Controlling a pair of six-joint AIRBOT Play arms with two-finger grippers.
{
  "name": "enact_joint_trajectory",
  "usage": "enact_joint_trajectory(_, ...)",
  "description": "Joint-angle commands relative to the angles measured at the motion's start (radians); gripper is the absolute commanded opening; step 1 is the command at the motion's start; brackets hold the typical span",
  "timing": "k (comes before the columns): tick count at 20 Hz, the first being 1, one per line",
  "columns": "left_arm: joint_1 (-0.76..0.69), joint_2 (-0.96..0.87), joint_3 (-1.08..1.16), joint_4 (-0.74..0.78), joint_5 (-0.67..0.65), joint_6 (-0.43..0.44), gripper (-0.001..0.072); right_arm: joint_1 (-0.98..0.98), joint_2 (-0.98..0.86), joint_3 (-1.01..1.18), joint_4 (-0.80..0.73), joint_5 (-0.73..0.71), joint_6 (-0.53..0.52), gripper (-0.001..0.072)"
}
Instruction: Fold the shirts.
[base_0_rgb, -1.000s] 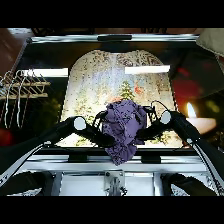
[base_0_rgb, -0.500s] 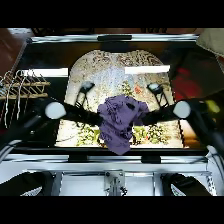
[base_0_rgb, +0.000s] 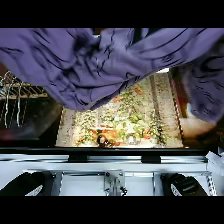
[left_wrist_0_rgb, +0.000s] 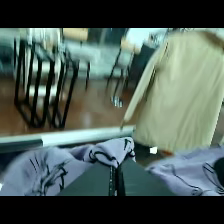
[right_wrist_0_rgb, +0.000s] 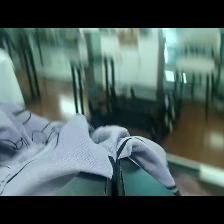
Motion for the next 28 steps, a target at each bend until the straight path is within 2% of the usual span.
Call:
enact_joint_trajectory(1, 0.005, 0.056, 0.072, 0.027, -0.091, -0.006, 0.0065, 0.000, 0.059, 0.063, 0.071, -0.040, 0.012, 0.0081)
enact_joint_trajectory(3, 0.005, 0.051, 0.071, 0.107, -0.287, -0.006, 0.0065, 0.000, 0.061, 0.063, 0.039, 0.068, 0.020, 0.0082)
enact_joint_trajectory(5, 0.005, 0.042, 0.065, 0.240, -0.451, -0.006, 0.0064, 0.000, 0.059, 0.063, -0.061, 0.256, 0.050, 0.0082)
enact_joint_trajectory(6, 0.005, 0.042, 0.051, 0.311, -0.518, -0.005, 0.0065, 0.000, 0.053, 0.062, -0.135, 0.394, 0.074, 0.0082)
enact_joint_trajectory(8, 0.005, 0.042, -0.013, 0.439, -0.614, 0.018, 0.0065, 0.000, 0.024, 0.006, -0.239, 0.708, 0.121, 0.0082)
enact_joint_trajectory(10, 0.006, 0.041, -0.133, 0.519, -0.625, 0.017, 0.0065, 0.000, 0.001, -0.146, -0.246, 0.903, 0.124, 0.0082)
enact_joint_trajectory(12, 0.007, 0.031, -0.286, 0.563, -0.554, 0.017, 0.0065, 0.000, 0.001, -0.356, -0.174, 0.856, 0.135, 0.0082)
enact_joint_trajectory(14, 0.029, -0.009, -0.433, 0.578, -0.398, 0.005, 0.0065, 0.000, -0.010, -0.565, -0.096, 0.664, 0.135, 0.0082)
enact_joint_trajectory(17, 0.100, -0.162, -0.517, 0.562, -0.213, -0.133, 0.0065, 0.000, -0.101, -0.742, -0.033, 0.325, 0.225, 0.0082)
enact_joint_trajectory(20, 0.137, -0.359, -0.512, 0.494, -0.176, -0.220, 0.0066, 0.000, -0.256, -0.753, -0.021, 0.097, 0.270, 0.0082)
enact_joint_trajectory(24, 0.135, -0.557, -0.512, 0.330, -0.176, -0.223, 0.0083, 0.000, -0.403, -0.753, -0.022, -0.016, 0.270, 0.0082)
enact_joint_trajectory(25, 0.135, -0.590, -0.512, 0.281, -0.180, -0.220, 0.0218, 0.000, -0.427, -0.753, -0.020, -0.023, 0.271, 0.0082)
enact_joint_trajectory(26, 0.135, -0.608, -0.511, 0.228, -0.186, -0.188, 0.0501, 0.000, -0.441, -0.753, -0.018, -0.022, 0.271, 0.0082)
enact_joint_trajectory(27, 0.136, -0.613, -0.509, 0.188, -0.201, -0.150, 0.0684, 0.000, -0.449, -0.753, -0.018, -0.022, 0.270, 0.0081)
enact_joint_trajectory(28, 0.139, -0.611, -0.493, 0.185, -0.244, -0.118, 0.0682, 0.000, -0.449, -0.753, -0.019, -0.022, 0.270, 0.0082)
